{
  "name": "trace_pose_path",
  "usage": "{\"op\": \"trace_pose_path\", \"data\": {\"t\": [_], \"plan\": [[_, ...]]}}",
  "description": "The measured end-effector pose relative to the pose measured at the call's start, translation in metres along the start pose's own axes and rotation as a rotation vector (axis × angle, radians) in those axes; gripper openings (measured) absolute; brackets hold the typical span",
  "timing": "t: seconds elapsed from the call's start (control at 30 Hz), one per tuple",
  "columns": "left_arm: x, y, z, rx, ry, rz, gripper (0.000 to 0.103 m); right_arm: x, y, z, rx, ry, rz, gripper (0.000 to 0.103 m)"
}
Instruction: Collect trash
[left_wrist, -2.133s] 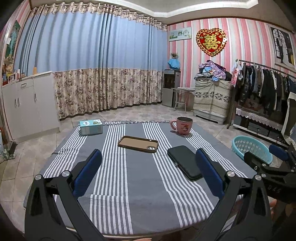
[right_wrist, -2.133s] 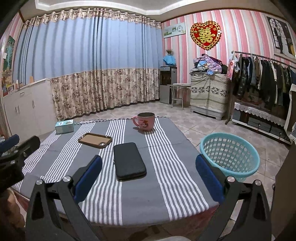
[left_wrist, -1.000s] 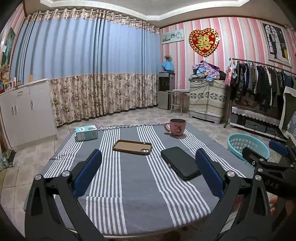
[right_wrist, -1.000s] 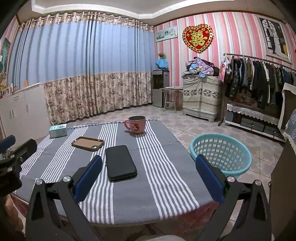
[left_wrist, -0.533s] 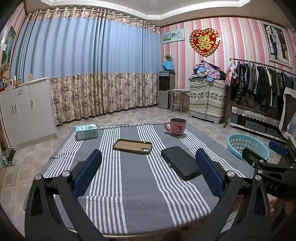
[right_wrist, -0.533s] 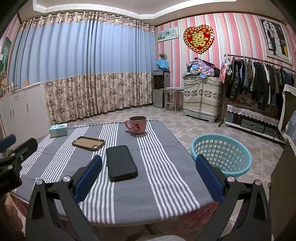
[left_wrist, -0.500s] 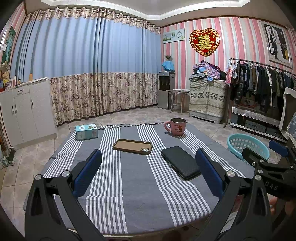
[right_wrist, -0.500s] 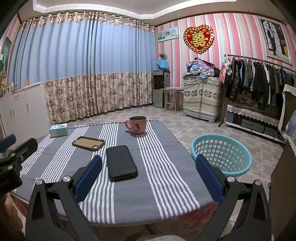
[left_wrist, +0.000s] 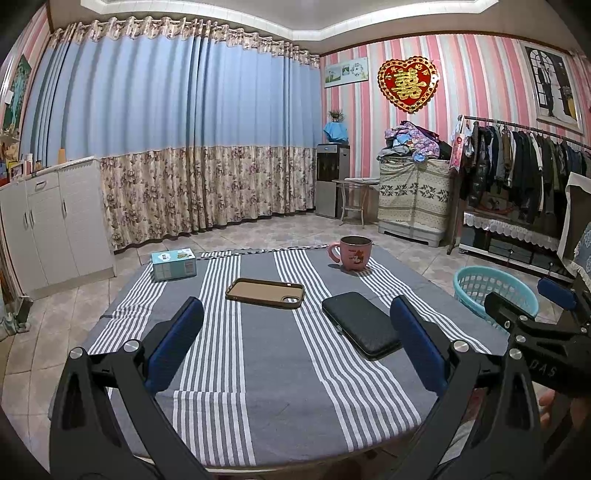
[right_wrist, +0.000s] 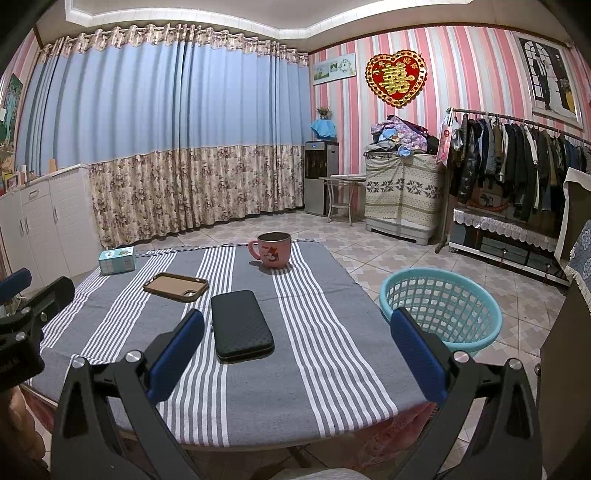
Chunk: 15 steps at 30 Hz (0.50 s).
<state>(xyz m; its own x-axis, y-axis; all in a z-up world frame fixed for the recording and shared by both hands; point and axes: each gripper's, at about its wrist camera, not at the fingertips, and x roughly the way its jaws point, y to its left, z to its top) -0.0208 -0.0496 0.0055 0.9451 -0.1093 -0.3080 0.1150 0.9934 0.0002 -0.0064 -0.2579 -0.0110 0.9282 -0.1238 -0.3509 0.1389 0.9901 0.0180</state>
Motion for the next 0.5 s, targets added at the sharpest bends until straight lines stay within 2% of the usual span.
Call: {"op": "trace_pose_path", "data": {"t": [0.5], "plan": [[0.0001, 0.0003, -0.0001, -0.001, 0.002, -0.001, 0.098, -0.0007, 0.0004, 0.0001, 0.001, -0.001, 0.0, 0.098]]}}
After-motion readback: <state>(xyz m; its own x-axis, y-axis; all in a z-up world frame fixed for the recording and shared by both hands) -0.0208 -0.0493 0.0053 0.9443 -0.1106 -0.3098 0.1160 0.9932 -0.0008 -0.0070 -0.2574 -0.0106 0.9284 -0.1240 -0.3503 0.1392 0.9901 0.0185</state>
